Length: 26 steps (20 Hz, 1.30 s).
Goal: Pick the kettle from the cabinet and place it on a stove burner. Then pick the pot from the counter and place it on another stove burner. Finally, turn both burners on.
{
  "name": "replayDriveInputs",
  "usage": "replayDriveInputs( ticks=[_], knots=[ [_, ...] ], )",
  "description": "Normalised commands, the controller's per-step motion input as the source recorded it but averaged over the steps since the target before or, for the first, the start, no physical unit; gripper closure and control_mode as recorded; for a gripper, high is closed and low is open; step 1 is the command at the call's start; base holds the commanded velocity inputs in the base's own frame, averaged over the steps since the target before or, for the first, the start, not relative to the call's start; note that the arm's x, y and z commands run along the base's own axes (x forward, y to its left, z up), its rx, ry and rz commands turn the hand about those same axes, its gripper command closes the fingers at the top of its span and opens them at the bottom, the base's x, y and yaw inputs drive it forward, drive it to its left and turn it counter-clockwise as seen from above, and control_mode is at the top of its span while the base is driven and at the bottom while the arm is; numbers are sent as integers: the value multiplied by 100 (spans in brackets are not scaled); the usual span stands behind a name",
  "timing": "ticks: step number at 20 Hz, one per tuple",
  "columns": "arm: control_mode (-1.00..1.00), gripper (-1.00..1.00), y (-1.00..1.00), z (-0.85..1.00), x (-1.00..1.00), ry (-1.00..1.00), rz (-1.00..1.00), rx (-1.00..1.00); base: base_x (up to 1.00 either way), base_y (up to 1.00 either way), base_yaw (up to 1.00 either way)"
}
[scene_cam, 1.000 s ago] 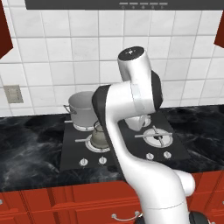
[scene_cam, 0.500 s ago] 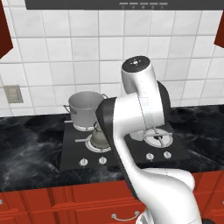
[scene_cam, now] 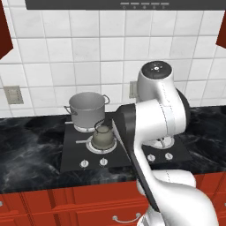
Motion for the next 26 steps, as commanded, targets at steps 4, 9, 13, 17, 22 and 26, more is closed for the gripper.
replayDriveInputs(
  ticks=[4,9,13,17,22,26],
  knots=[
    [-100,-100,9,0,31,2,30,-4,0,0,0],
    [-100,-100,14,0,23,3,26,-21,0,0,0],
    [-100,-100,5,0,8,19,21,-13,0,0,0],
    [-100,-100,7,0,5,31,20,-3,0,0,0],
    [-100,-100,10,0,0,27,22,-3,0,0,0],
    [-100,-100,10,0,0,13,27,-4,0,0,0]
  ],
)
